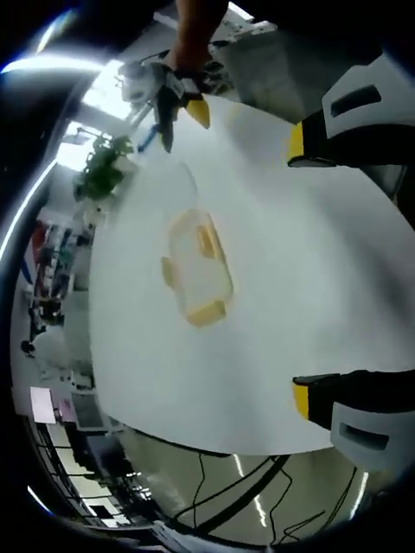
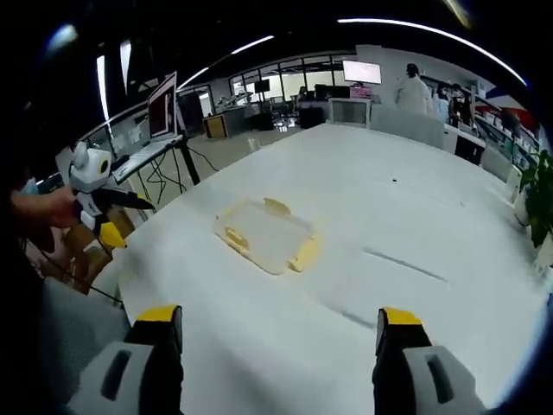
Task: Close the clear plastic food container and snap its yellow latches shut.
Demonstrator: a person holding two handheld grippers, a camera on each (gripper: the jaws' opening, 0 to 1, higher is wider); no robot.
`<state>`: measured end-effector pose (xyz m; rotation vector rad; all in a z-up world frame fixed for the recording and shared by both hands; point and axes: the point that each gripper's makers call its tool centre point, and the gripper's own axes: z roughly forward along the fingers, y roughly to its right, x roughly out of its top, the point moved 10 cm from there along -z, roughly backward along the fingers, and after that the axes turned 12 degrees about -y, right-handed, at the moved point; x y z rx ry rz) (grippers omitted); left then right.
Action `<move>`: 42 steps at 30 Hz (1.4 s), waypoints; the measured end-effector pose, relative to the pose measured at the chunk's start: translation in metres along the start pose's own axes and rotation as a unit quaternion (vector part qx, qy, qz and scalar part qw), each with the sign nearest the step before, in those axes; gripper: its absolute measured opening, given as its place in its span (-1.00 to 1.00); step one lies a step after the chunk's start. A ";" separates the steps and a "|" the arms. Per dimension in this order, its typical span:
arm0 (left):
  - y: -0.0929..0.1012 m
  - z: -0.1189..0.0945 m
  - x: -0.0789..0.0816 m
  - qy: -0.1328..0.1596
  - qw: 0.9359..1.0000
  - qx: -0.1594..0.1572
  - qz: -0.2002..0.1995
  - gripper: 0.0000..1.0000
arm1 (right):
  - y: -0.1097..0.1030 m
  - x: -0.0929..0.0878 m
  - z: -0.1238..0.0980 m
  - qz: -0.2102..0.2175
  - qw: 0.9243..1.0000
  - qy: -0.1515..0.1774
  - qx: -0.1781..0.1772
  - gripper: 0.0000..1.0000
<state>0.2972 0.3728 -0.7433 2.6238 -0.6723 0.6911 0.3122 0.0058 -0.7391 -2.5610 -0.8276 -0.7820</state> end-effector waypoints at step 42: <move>-0.033 0.045 0.057 -0.045 0.987 -0.009 0.152 0.97 | 0.031 0.059 0.041 -0.204 0.977 -0.029 0.060 0.78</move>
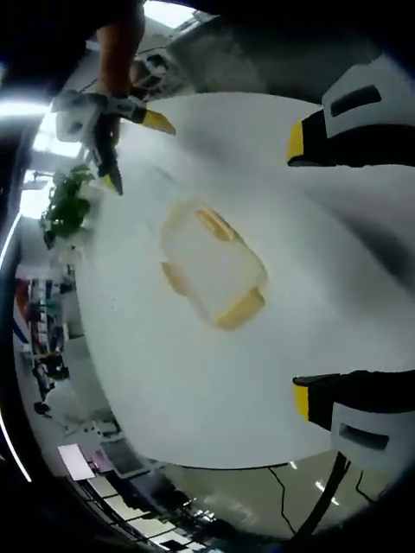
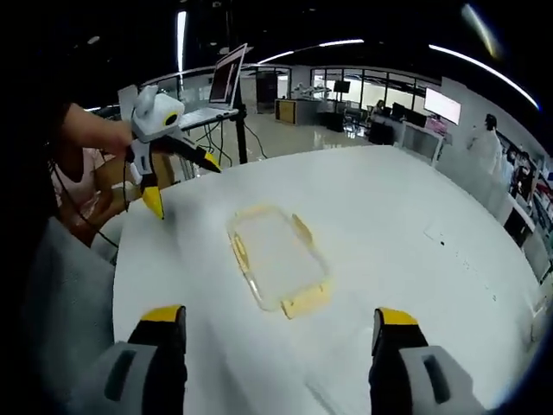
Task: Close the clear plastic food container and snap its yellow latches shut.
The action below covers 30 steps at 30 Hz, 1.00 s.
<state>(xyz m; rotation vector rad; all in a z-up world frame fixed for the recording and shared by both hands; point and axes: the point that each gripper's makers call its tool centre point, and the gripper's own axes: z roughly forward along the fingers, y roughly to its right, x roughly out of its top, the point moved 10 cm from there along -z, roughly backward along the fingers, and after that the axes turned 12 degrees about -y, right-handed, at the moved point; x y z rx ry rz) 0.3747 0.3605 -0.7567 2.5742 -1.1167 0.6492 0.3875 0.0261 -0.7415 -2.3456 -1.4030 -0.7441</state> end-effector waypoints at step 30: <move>-0.040 0.051 0.034 -0.055 0.977 -0.056 0.201 0.73 | 0.037 0.016 0.049 -0.151 0.984 -0.064 0.075 0.54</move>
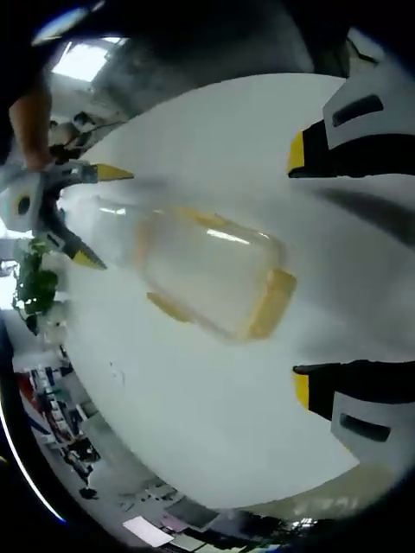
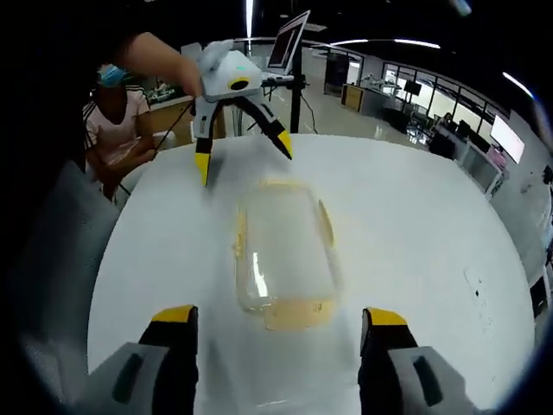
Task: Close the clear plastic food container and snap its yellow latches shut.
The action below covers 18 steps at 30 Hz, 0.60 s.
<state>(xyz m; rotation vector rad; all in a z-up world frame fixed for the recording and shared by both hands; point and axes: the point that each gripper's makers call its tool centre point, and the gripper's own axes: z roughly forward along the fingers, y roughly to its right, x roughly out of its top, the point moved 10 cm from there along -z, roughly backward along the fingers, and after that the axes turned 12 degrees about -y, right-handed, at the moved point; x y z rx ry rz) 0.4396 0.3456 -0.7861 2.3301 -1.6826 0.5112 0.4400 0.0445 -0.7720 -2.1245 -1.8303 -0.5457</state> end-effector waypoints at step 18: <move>-0.020 0.014 0.011 -0.019 0.994 -0.056 0.095 0.39 | 0.016 0.003 0.024 -0.052 0.997 -0.053 0.017 0.20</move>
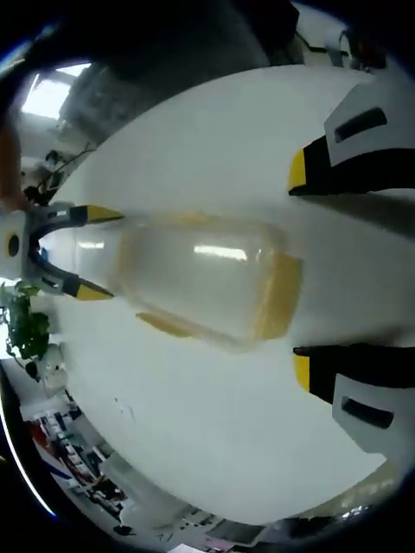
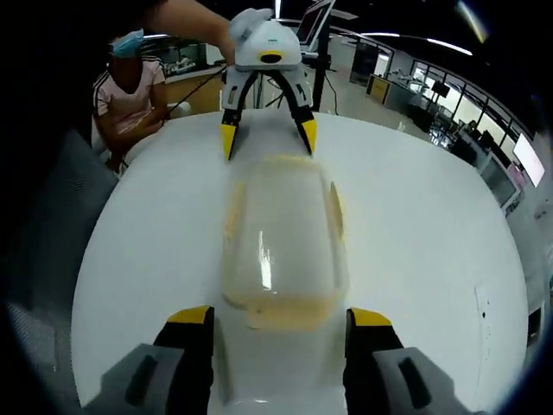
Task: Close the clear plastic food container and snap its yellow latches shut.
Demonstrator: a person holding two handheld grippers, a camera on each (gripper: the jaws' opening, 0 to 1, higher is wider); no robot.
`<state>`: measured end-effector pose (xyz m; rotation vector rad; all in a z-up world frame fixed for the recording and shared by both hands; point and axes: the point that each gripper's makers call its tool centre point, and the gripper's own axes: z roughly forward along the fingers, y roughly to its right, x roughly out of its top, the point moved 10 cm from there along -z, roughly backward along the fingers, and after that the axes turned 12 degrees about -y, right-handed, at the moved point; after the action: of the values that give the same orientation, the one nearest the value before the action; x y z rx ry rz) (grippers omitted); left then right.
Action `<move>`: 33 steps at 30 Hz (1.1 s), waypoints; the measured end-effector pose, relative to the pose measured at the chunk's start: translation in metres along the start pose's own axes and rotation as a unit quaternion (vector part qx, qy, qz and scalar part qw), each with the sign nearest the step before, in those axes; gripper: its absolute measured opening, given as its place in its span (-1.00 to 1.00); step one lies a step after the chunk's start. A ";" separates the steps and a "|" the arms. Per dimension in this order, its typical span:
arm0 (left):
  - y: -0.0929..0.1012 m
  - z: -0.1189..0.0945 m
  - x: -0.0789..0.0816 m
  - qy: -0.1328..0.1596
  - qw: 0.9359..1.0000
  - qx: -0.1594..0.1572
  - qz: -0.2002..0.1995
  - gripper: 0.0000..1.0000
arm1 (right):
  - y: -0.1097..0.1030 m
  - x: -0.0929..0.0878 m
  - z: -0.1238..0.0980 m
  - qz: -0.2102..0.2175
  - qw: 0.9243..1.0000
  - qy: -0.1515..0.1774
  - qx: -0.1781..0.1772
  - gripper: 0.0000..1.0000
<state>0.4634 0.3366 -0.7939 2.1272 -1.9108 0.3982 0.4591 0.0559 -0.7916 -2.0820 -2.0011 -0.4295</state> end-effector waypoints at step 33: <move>-0.017 0.006 0.021 -0.056 0.993 -0.019 0.098 -0.25 | 0.011 0.003 0.012 -0.017 0.999 -0.023 0.031 -0.26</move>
<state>0.4822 0.3170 -0.7923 1.9829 -2.1810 0.2818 0.4707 0.0629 -0.8011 -2.0422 -2.0518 -0.3238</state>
